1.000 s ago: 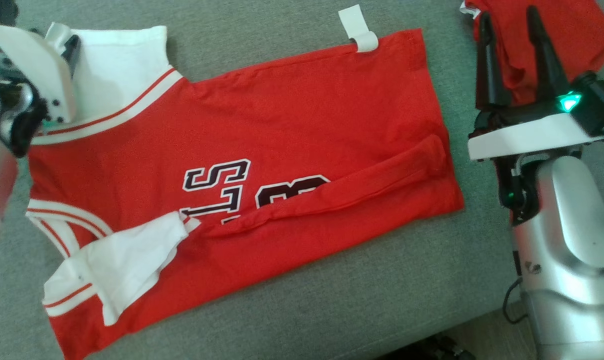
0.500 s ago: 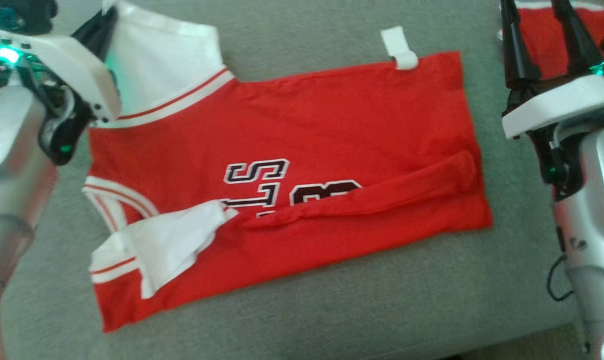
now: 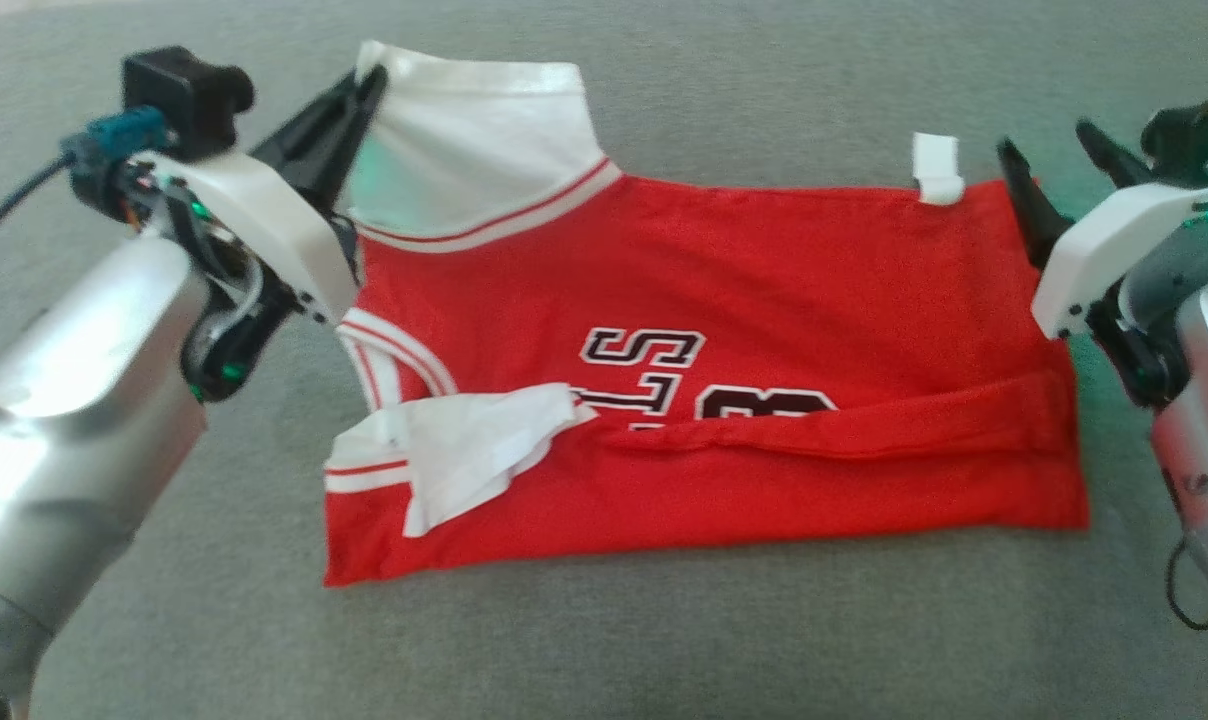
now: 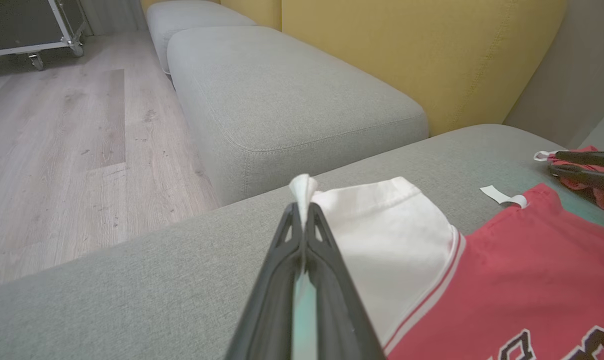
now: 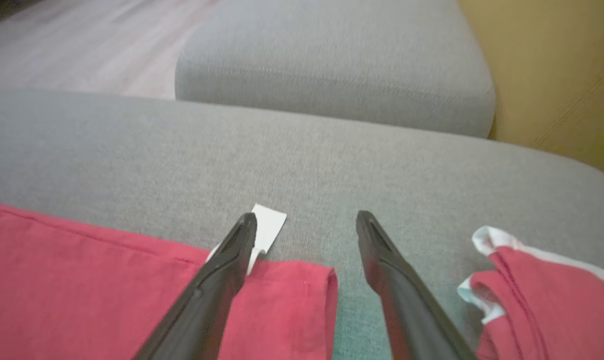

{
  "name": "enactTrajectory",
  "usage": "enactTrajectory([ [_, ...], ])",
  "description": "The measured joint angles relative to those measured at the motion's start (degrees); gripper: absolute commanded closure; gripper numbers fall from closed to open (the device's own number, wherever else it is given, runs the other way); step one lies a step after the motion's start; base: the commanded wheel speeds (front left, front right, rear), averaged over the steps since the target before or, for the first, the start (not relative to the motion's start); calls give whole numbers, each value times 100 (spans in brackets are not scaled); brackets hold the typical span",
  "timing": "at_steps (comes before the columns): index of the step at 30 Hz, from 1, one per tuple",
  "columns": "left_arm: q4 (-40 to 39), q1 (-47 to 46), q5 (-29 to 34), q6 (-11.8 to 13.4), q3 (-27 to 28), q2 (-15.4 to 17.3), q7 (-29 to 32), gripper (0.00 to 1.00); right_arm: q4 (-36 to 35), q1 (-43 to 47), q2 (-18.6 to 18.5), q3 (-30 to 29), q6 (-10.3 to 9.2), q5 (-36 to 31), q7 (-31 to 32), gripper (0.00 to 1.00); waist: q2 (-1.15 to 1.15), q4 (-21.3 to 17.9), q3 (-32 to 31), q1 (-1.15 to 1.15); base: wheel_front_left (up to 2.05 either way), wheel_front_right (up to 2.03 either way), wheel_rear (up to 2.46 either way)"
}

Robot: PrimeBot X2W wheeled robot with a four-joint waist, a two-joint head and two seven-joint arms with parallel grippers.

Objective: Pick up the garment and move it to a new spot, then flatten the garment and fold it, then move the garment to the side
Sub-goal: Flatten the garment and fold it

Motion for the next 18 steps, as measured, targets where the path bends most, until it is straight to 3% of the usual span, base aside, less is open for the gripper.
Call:
enactTrajectory([
  [9, -476, 210, 24, 56, -132, -2, -3, 100, 1015, -276, -140, 377, 0, 36, 346, 0, 0, 336, -20, 1, 0, 0, 0],
  [18, -614, 197, 22, 120, -141, -3, 68, 100, 1802, -877, -186, 793, 0, -55, 765, 0, 0, 397, 129, 1, 0, 0, 0],
])
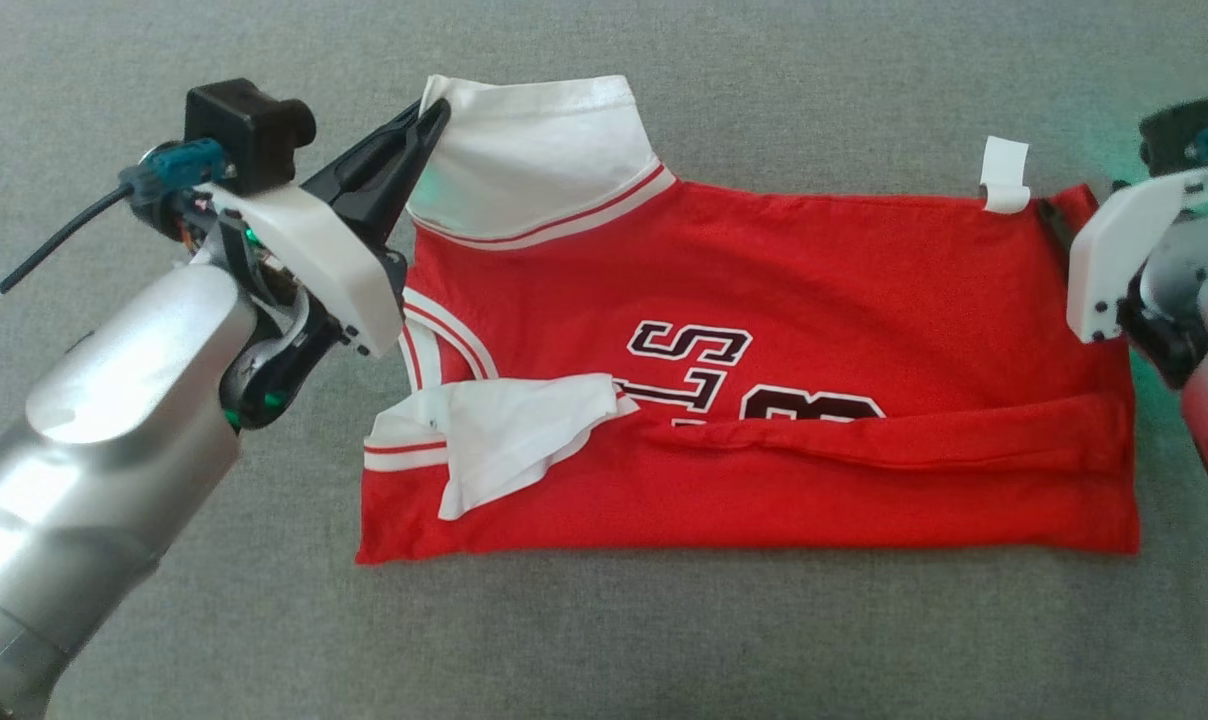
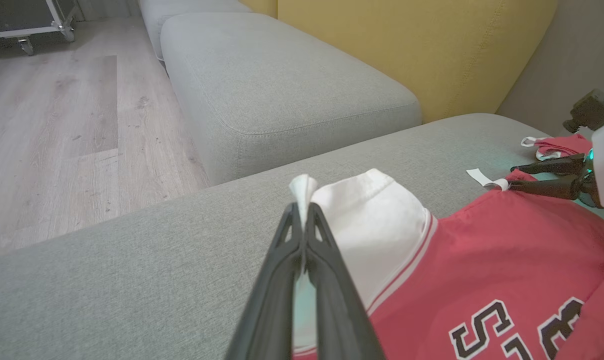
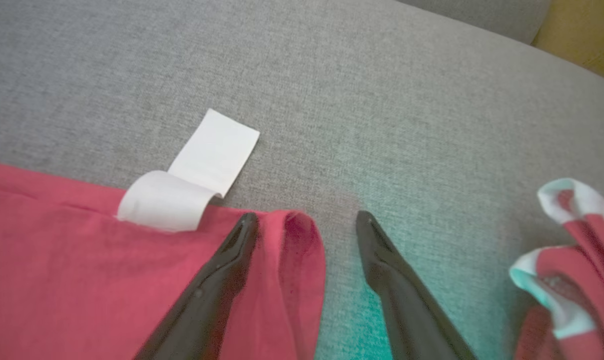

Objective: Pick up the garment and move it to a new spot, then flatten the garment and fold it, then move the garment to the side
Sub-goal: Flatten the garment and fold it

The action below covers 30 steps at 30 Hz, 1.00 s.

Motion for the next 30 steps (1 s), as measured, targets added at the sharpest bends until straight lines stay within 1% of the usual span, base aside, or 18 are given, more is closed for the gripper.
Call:
enactTrajectory([
  [1, 7, -3, 0, 11, 0, 0, 0, 100, 42, -55, 1, 47, 0, 47, 81, 34, 0, 4, 20, 0, 0, 0, 0],
  [2, 16, -9, 0, 12, 1, 0, 0, 100, 63, -97, 0, 104, 0, 109, 138, 100, 0, 4, 35, 0, 0, 0, 0],
  [6, 124, -47, 0, 40, 10, 0, -2, 100, 66, -181, 55, 231, 1, 344, 108, 100, 0, -25, 66, 0, 0, 0, 0],
  [12, 505, -159, -7, 89, 53, 0, -46, 100, 74, -260, 76, 267, 1, 701, -247, 100, 0, -156, 54, 0, 0, 0, 0],
  [18, 1058, -557, 44, 89, 188, -60, -250, 100, -11, -919, 119, 272, 1, 947, -731, 100, 0, -297, 108, 0, 0, 0, 0],
  [21, 1379, -914, 138, 88, 260, -160, -470, 100, -29, -1251, 188, 302, 1, 950, -981, 100, 0, -356, 183, 1, 0, 0, 0],
  [24, 1677, -1209, 178, 79, 350, -361, -672, 100, -18, -1467, 266, 332, 1, 967, -1315, 100, 0, -399, 264, 0, 0, 0, 0],
  [27, 2037, -1433, 293, 71, 370, -537, -946, 100, 110, -1658, 331, 321, 1, 1046, -1570, 100, 0, -415, 329, 1, 0, 0, 0],
  [30, 2350, -1603, 390, 24, 369, -624, -1217, 100, 270, -1797, 397, 349, 1, 1048, -1727, 100, 0, -416, 361, 1, 0, 0, 0],
])
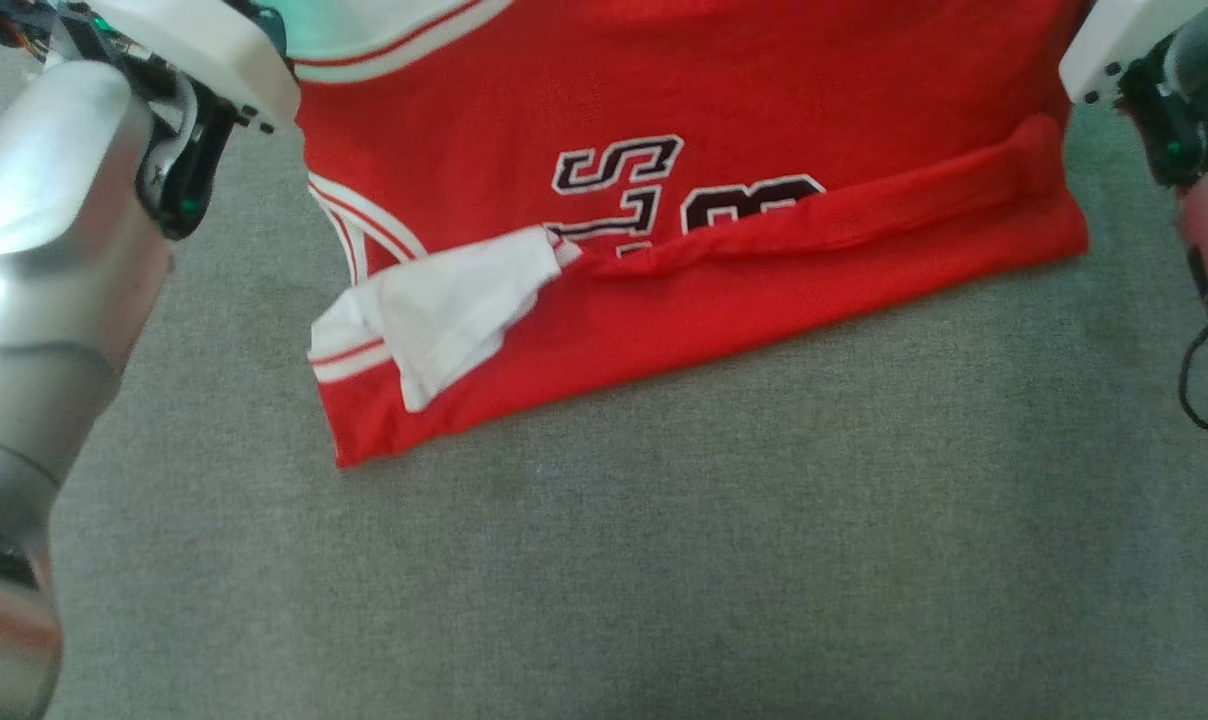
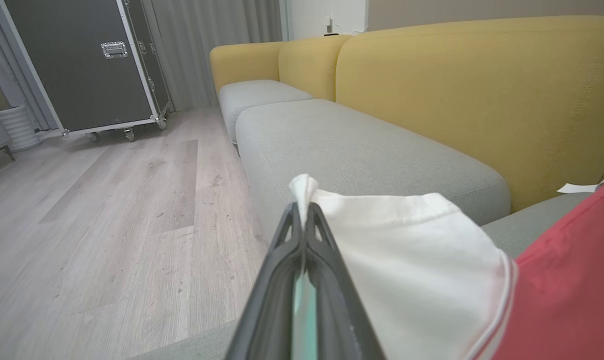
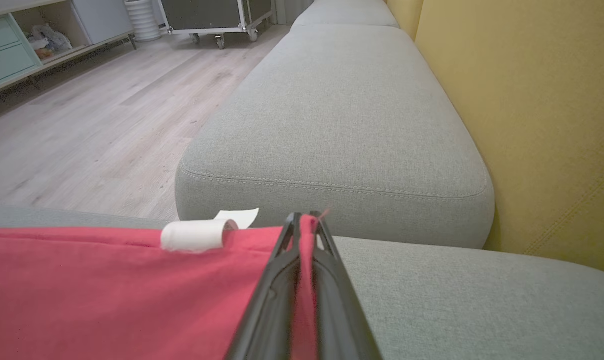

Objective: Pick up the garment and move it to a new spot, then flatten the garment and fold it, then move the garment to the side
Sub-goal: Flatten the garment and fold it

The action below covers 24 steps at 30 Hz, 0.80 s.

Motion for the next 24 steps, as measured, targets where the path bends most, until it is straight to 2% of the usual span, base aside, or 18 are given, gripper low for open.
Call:
enactTrajectory([
  [6, 270, 5, -99, -103, -121, -271, -112, 100, 276, 27, 51, 84, 0, 253, -123, 100, 0, 70, -106, -1, 0, 0, 0],
  [13, -162, 483, -641, -146, -460, -131, 198, 100, 265, 431, -88, 587, 0, 396, -100, 100, 0, 151, -334, -2, 0, 0, 0],
  [14, -519, 708, -855, -146, -660, 33, 350, 100, 236, 604, -181, 744, 0, 438, -20, 100, 0, 176, -424, -2, 0, 0, 0],
  [15, -519, 708, -855, -146, -660, 33, 350, 100, 236, 604, -181, 744, 0, 438, -20, 100, 0, 176, -424, -2, 0, 0, 0],
  [18, -1085, 997, -1289, -146, -905, 381, 679, 100, 160, 840, -322, 975, -1, 589, 100, 100, 0, 216, -562, -2, 0, 0, 0],
  [19, -1449, 1137, -1436, -146, -1116, 637, 895, 100, 96, 983, -417, 1110, 0, 717, 208, 100, 0, 245, -650, -2, 0, 0, 0],
  [24, -2246, 1412, -1898, -146, -1640, 1226, 1735, 100, -121, 1328, -716, 1515, 0, 984, 447, 100, 0, 315, -851, -2, 0, 0, 0],
])
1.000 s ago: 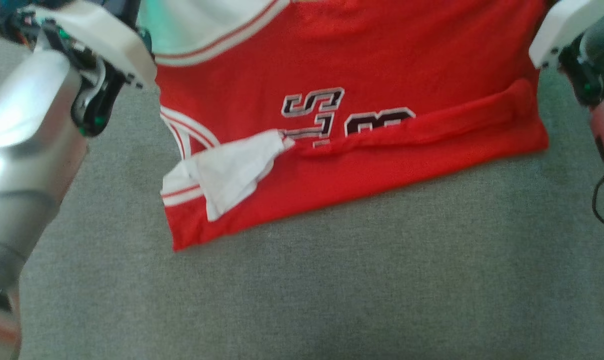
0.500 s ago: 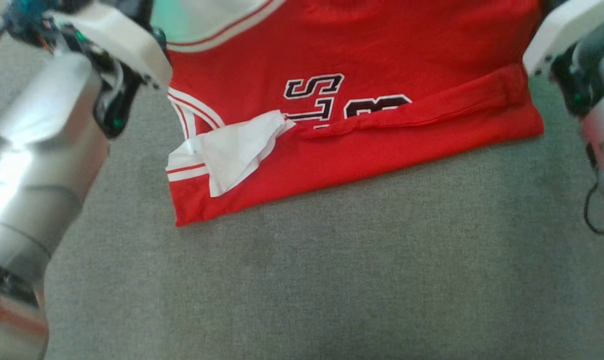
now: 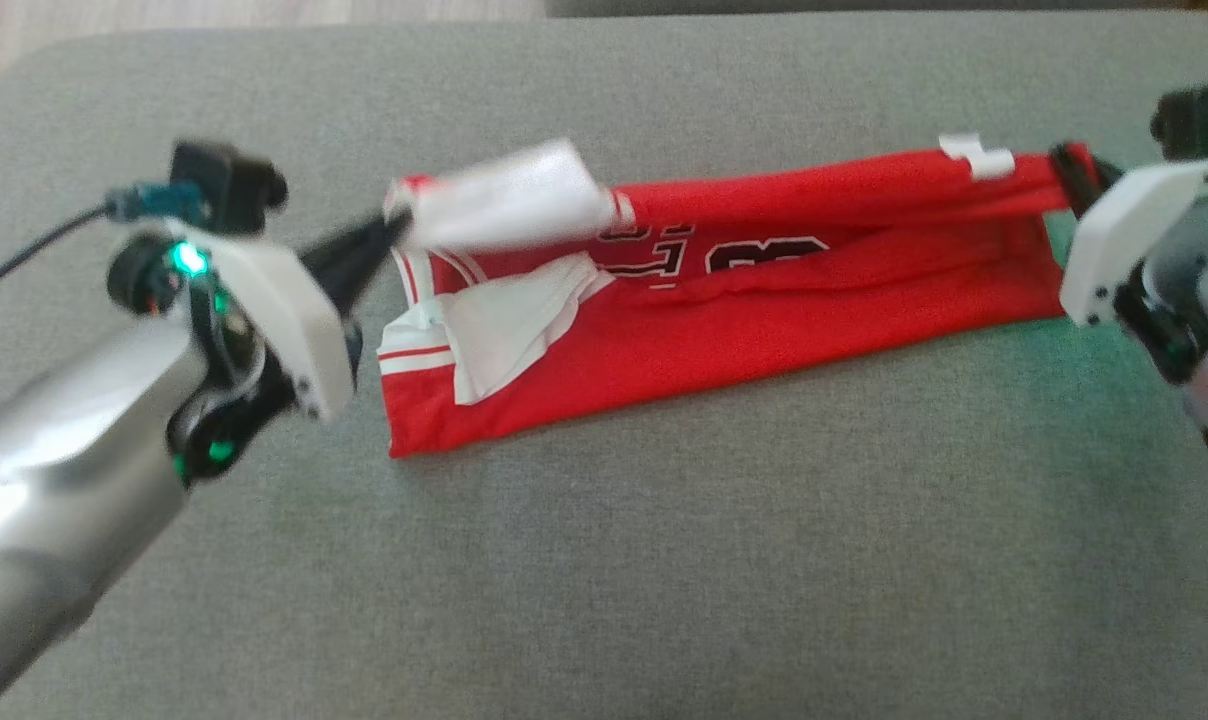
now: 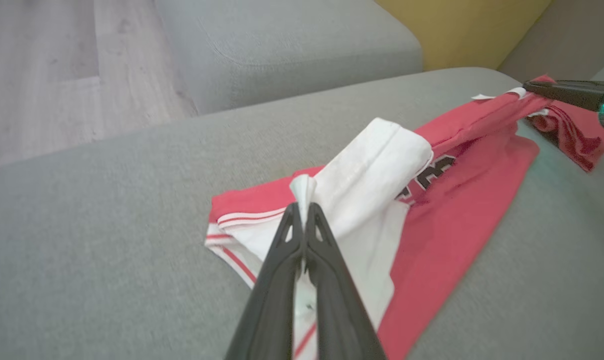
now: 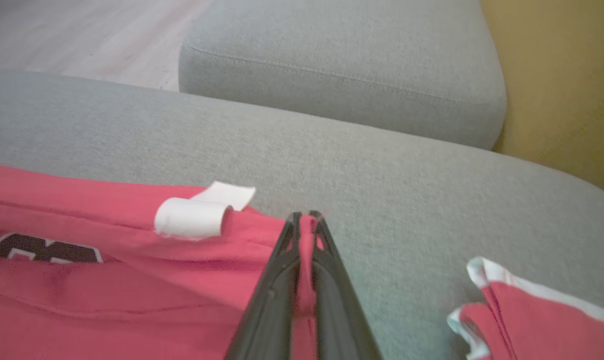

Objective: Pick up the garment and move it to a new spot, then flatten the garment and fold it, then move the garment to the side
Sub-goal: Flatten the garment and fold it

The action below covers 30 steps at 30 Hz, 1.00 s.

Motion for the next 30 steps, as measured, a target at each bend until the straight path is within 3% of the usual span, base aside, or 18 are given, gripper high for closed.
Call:
enactTrajectory([
  [4, -549, 218, -291, 0, -215, 370, 434, 100, -110, 234, -223, 209, 0, 272, 203, 100, 0, 36, -106, 0, 0, 0, 0],
  [11, -1116, 354, -504, 0, -394, 682, 1014, 100, -457, 435, -534, 711, 0, 684, 715, 100, 0, 25, -159, 0, 0, 0, 0],
  [22, -969, 519, -96, 0, -504, 598, 1256, 100, -681, 428, -690, 1053, 0, 1224, 1025, 100, 0, -75, -19, 1, 0, 0, 0],
  [23, -866, 541, 33, 0, -508, 552, 1204, 53, -659, 426, -677, 1017, 0, 1381, 1117, 0, 0, -87, -9, 1, 0, 0, 0],
  [24, -761, 569, 136, 1, -512, 498, 1109, 0, -669, 427, -678, 1017, 0, 1457, 1117, 0, 0, -99, -1, 1, 0, 0, 0],
  [30, -186, 697, 235, 162, -166, 76, -44, 0, -772, 420, -661, 789, 0, 1788, 492, 0, 0, -177, -72, 1, 0, 0, 0],
])
